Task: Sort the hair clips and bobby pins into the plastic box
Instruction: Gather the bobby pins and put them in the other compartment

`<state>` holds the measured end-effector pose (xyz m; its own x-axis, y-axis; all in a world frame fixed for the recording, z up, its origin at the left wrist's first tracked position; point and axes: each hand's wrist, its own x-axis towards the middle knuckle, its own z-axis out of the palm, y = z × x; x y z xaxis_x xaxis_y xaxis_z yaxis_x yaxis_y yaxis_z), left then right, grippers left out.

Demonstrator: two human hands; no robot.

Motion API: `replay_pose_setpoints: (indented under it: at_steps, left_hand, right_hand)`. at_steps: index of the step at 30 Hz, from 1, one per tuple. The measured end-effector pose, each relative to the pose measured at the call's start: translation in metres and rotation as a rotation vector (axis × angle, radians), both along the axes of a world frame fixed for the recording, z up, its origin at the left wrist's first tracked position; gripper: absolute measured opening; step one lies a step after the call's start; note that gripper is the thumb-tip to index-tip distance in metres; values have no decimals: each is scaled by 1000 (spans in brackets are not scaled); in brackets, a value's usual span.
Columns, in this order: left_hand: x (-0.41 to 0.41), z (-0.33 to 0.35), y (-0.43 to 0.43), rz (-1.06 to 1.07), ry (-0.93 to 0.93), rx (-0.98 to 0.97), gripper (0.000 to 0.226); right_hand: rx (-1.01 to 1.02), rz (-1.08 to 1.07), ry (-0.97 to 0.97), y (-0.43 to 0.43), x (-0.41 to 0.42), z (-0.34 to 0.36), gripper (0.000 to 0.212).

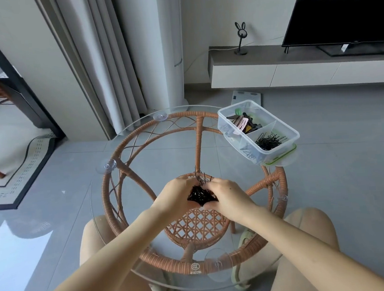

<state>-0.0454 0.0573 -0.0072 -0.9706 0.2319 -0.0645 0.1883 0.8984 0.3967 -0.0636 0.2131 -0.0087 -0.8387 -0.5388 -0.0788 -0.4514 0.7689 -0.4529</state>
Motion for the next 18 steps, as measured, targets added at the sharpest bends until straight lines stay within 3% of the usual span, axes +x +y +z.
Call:
replay_pose_setpoints:
  at_steps: [6,13,18]
  left_hand:
    - [1,-2,-5,51,42,71,28]
    - [8,0,-6,82,12,111,61]
    - [7,-6,-3,226,-27,127,79]
  right_hand:
    - [-60,65,91,3,1,-2,26]
    - [-217,-81,71,12,1,3,22]
    - [-279,-153,50,25,-3,17,22]
